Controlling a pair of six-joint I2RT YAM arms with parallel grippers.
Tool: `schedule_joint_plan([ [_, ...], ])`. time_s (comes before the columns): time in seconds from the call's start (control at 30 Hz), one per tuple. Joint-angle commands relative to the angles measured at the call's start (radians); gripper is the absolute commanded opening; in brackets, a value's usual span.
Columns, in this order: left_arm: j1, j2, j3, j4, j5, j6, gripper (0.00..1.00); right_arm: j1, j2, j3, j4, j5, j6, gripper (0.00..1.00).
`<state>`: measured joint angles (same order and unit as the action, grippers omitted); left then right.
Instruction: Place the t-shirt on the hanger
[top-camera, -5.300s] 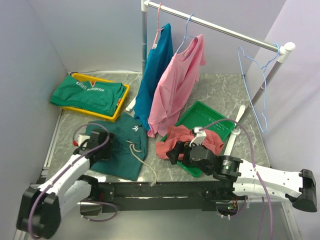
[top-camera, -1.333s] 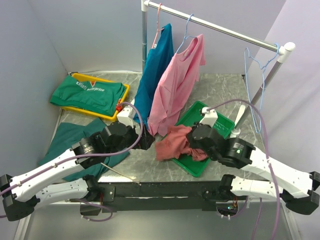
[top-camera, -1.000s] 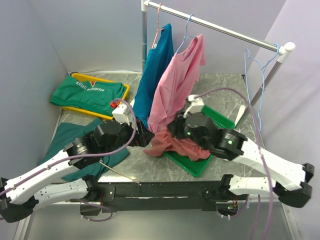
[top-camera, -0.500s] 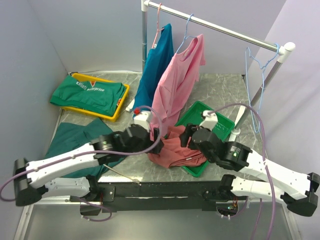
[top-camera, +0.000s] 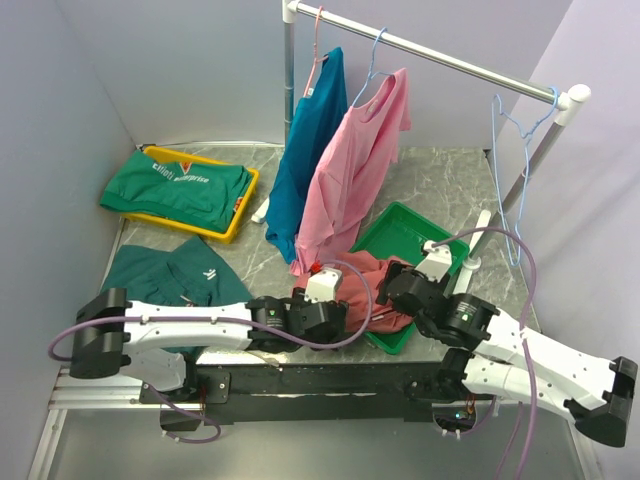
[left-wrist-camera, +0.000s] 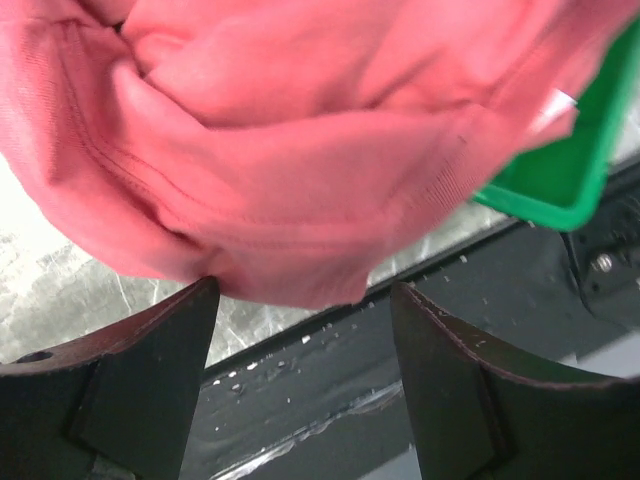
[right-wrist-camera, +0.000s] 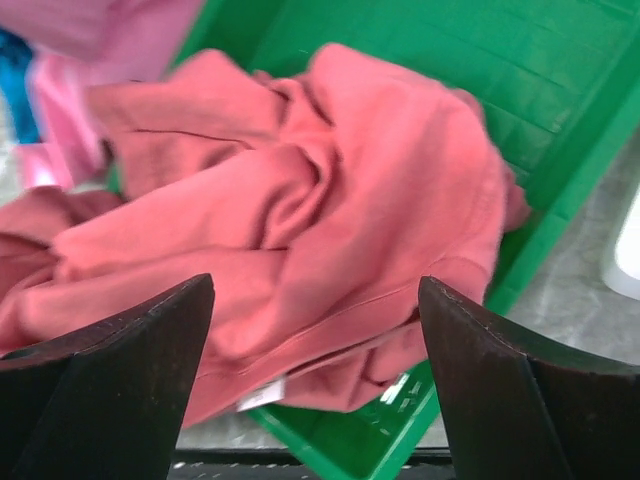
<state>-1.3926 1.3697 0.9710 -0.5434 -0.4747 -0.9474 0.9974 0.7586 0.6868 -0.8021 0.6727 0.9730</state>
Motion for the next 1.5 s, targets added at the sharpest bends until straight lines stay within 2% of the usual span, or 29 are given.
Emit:
schedule_joint_plan([
  [0.0, -0.003, 0.009, 0.037, 0.022, -0.084, -0.073, 0.75, -0.022, 0.033, -0.015, 0.029, 0.022, 0.01, 0.89],
  [0.27, -0.016, 0.077, 0.034, 0.062, -0.039, -0.063, 0.72, -0.065, -0.007, -0.003, -0.037, 0.079, -0.01, 0.89],
  [0.37, -0.017, 0.077, 0.026, 0.08, -0.07, -0.086, 0.64, -0.095, 0.034, -0.023, 0.013, 0.036, -0.034, 0.86],
  [0.43, -0.017, 0.068, 0.021, 0.074, -0.099, -0.114, 0.47, -0.102, 0.071, -0.032, 0.047, -0.008, -0.052, 0.8],
  [0.47, -0.017, 0.054, 0.021, 0.066, -0.131, -0.125, 0.34, -0.102, 0.112, -0.038, 0.076, -0.019, -0.057, 0.7],
  [0.53, -0.011, 0.037, 0.014, 0.036, -0.159, -0.151, 0.21, -0.103, 0.157, -0.027, 0.083, -0.033, -0.066, 0.63],
  [0.57, -0.006, 0.016, 0.006, 0.027, -0.169, -0.163, 0.09, -0.103, 0.189, -0.017, 0.09, -0.039, -0.074, 0.59],
  [0.63, 0.013, -0.012, -0.024, 0.034, -0.176, -0.16, 0.01, -0.103, 0.209, -0.012, 0.106, -0.068, -0.092, 0.59],
  [0.83, 0.081, -0.092, -0.103, 0.088, -0.144, -0.142, 0.01, -0.103, 0.315, -0.007, 0.15, -0.185, -0.17, 0.59],
  [0.93, 0.101, -0.103, -0.126, 0.126, -0.121, -0.142, 0.01, -0.092, 0.385, 0.002, 0.185, -0.254, -0.209, 0.52],
  [1.13, 0.124, -0.144, -0.158, 0.143, -0.11, -0.151, 0.01, -0.072, 0.366, -0.013, 0.271, -0.364, -0.238, 0.5],
  [1.27, 0.203, -0.202, -0.19, 0.148, -0.076, -0.123, 0.01, -0.048, 0.393, -0.023, 0.377, -0.527, -0.26, 0.5],
  [1.3, 0.217, -0.216, -0.196, 0.152, -0.068, -0.117, 0.01, -0.04, 0.41, -0.02, 0.401, -0.591, -0.261, 0.5],
  [1.47, 0.302, -0.287, -0.215, 0.148, -0.051, -0.076, 0.01, 0.052, 0.59, 0.066, 0.536, -0.723, -0.263, 0.51],
])
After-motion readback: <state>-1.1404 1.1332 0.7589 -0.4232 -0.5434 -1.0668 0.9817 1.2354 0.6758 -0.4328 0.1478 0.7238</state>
